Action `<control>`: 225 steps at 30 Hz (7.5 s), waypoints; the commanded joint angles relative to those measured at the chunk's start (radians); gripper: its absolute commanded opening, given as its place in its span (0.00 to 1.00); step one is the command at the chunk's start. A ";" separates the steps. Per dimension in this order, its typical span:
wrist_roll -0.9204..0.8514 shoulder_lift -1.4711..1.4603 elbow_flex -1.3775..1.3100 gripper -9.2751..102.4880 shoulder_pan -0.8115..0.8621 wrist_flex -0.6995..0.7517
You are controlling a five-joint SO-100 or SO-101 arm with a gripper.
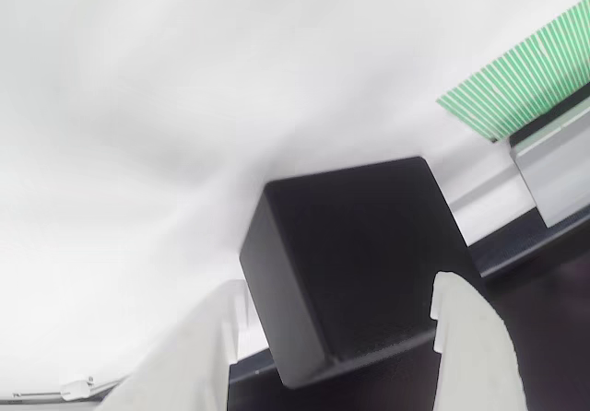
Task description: Stack 3 Blocks on the chosen place.
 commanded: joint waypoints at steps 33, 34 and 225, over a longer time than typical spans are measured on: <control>0.184 -0.110 -0.328 0.44 0.078 0.072; 0.184 -0.126 -0.337 0.44 0.071 0.072; 0.175 -0.327 -0.635 0.27 0.081 0.483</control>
